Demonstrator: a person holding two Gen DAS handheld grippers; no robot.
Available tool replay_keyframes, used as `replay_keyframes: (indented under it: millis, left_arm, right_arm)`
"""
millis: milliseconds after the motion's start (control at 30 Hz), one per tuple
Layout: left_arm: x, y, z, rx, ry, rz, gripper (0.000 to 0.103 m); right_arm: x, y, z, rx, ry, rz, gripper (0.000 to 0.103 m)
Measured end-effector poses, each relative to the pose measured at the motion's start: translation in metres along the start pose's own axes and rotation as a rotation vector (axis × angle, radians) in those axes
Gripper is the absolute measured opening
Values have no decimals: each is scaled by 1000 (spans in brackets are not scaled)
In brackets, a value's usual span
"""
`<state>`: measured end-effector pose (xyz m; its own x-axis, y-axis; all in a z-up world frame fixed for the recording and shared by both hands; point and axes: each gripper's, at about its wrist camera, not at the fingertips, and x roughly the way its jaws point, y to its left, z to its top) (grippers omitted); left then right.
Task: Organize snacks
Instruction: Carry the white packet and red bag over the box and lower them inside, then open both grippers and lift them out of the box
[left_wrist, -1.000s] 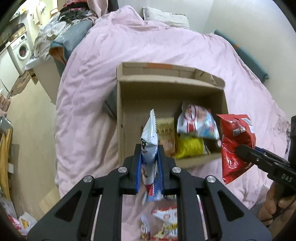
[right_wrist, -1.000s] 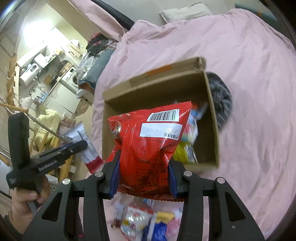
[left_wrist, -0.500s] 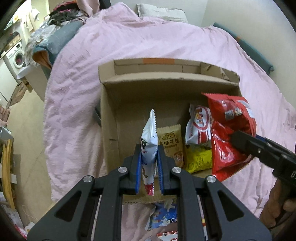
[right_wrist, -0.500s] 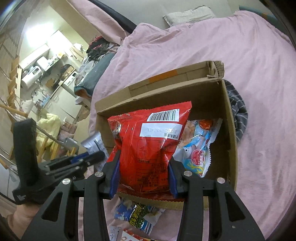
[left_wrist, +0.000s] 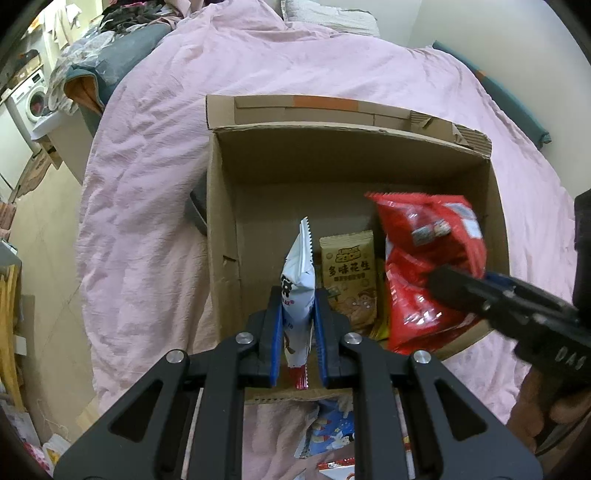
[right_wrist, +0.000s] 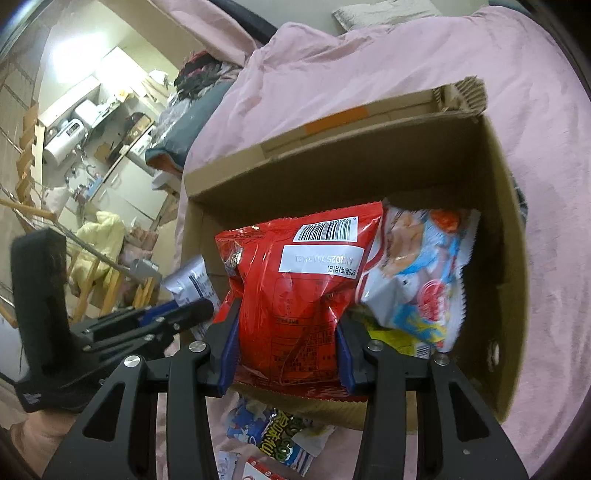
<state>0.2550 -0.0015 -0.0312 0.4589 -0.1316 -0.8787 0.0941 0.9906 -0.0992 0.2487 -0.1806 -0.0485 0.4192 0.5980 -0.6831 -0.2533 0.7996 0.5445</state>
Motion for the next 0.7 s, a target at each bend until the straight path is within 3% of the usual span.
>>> replay_keyframes:
  millis: [233,500,600,700]
  left_arm:
    - [-1,2,0,-3,2,20,13]
    - [-10,5,3,5,-50,53,13]
    - [-10,8,4,-9,-54,52,13]
    - [-8,9,4,-13,-47,63,13]
  right_arm:
    - [5,2,-4,-2,8,-5,48]
    - [9,1,-4,6,22,-16,48]
    - [10,0,-2,5,13,-7,56]
    - [6,-1,-1,7,-1,-17,71]
